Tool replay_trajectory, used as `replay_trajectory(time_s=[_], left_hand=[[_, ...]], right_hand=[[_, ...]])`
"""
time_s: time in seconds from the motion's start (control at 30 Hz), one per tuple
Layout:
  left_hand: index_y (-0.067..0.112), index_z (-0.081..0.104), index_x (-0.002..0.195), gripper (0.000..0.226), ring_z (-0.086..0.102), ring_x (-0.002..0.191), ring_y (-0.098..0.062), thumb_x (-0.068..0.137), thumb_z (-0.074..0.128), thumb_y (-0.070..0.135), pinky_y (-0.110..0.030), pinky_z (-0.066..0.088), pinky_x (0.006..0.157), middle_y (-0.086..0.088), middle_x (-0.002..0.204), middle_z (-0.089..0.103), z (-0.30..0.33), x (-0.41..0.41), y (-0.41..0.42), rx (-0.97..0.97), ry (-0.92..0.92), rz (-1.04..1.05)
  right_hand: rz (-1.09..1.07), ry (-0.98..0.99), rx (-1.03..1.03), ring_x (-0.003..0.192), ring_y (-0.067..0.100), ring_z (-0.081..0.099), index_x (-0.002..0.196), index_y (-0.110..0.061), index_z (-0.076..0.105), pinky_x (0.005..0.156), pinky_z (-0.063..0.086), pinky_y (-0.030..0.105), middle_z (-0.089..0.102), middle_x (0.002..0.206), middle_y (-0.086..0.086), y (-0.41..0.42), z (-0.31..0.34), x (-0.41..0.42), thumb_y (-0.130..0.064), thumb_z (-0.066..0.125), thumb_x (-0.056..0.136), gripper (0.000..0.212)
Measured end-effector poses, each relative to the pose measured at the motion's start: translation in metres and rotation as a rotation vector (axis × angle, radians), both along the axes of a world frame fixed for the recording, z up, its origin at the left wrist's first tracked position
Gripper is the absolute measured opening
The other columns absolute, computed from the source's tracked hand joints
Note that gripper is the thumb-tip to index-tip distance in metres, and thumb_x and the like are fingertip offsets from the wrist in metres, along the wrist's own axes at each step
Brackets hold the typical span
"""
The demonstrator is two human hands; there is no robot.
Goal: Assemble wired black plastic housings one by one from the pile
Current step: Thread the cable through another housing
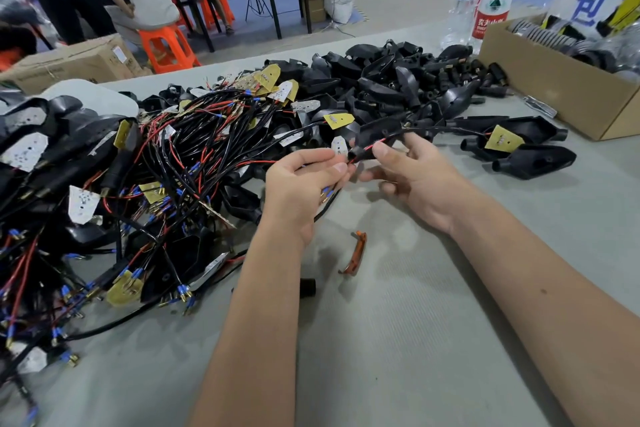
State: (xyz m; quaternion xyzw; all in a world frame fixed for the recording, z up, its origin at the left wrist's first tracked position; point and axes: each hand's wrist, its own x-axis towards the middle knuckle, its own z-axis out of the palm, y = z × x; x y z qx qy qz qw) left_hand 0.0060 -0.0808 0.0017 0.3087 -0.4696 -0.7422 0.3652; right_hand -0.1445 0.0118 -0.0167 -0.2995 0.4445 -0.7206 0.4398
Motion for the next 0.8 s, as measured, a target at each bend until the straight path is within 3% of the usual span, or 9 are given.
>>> replay_trajectory(time_s=[0.07, 0.13, 0.23, 0.37, 0.53, 0.7, 0.8], left_hand=[[-0.006, 0.066, 0.104, 0.022, 0.078, 0.087, -0.028, 0.086, 0.068, -0.018, -0.025, 0.061, 0.076, -0.018, 0.092, 0.078, 0.001, 0.005, -0.003, -0.042, -0.071, -0.093], [-0.006, 0.066, 0.105, 0.021, 0.078, 0.088, -0.029, 0.087, 0.068, -0.017, -0.026, 0.062, 0.076, -0.02, 0.093, 0.078, 0.001, 0.011, -0.006, -0.083, -0.143, -0.153], [-0.006, 0.067, 0.103, 0.019, 0.078, 0.084, -0.03, 0.087, 0.069, -0.015, -0.026, 0.062, 0.074, -0.022, 0.093, 0.077, 0.003, 0.021, -0.012, -0.132, -0.235, -0.261], [-0.002, 0.07, 0.102, 0.02, 0.075, 0.075, -0.024, 0.086, 0.07, -0.013, -0.022, 0.06, 0.066, -0.023, 0.089, 0.076, 0.008, 0.037, -0.024, -0.208, -0.293, -0.359], [0.006, 0.072, 0.101, 0.023, 0.072, 0.076, -0.025, 0.087, 0.069, -0.012, -0.027, 0.06, 0.07, -0.017, 0.084, 0.075, 0.011, 0.053, -0.038, -0.286, -0.351, -0.414], [0.003, 0.07, 0.103, 0.022, 0.071, 0.073, -0.023, 0.088, 0.066, -0.013, -0.023, 0.057, 0.066, -0.014, 0.08, 0.071, 0.012, 0.062, -0.044, -0.319, -0.377, -0.426], [0.001, 0.069, 0.099, 0.02, 0.068, 0.069, -0.02, 0.088, 0.063, -0.015, -0.021, 0.055, 0.06, -0.014, 0.078, 0.066, 0.015, 0.067, -0.045, -0.313, -0.392, -0.484]], right_hand=[[-0.02, 0.042, -0.026, 0.064, 0.013, 0.061, 0.129, -0.011, 0.053, 0.044, 0.039, 0.016, 0.072, 0.123, 0.016, 0.001, -0.001, 0.001, -0.016, 0.077, 0.079, 0.055], [-0.004, 0.043, -0.046, 0.058, 0.011, 0.053, 0.135, -0.013, 0.051, 0.043, 0.036, 0.016, 0.067, 0.121, 0.02, 0.0, -0.002, 0.002, -0.007, 0.077, 0.075, 0.065], [-0.002, 0.053, -0.038, 0.053, 0.01, 0.048, 0.135, -0.012, 0.052, 0.04, 0.032, 0.016, 0.055, 0.101, 0.021, 0.0, -0.003, 0.001, 0.0, 0.074, 0.08, 0.06], [-0.022, 0.077, -0.023, 0.05, 0.009, 0.044, 0.131, -0.01, 0.055, 0.037, 0.03, 0.016, 0.054, 0.074, 0.004, -0.001, -0.005, 0.001, 0.005, 0.07, 0.088, 0.048], [0.03, 0.088, -0.037, 0.054, 0.01, 0.048, 0.126, -0.008, 0.061, 0.042, 0.034, 0.016, 0.06, 0.082, 0.005, -0.001, -0.006, 0.002, -0.007, 0.078, 0.076, 0.053], [0.034, -0.174, -0.032, 0.06, 0.018, 0.063, 0.121, -0.003, 0.062, 0.042, 0.04, 0.018, 0.072, 0.1, 0.013, 0.001, -0.003, -0.003, -0.02, 0.071, 0.085, 0.041], [0.029, -0.132, -0.002, 0.058, 0.018, 0.062, 0.116, -0.005, 0.063, 0.042, 0.038, 0.019, 0.074, 0.098, 0.012, -0.001, -0.004, 0.002, -0.023, 0.068, 0.092, 0.03]])
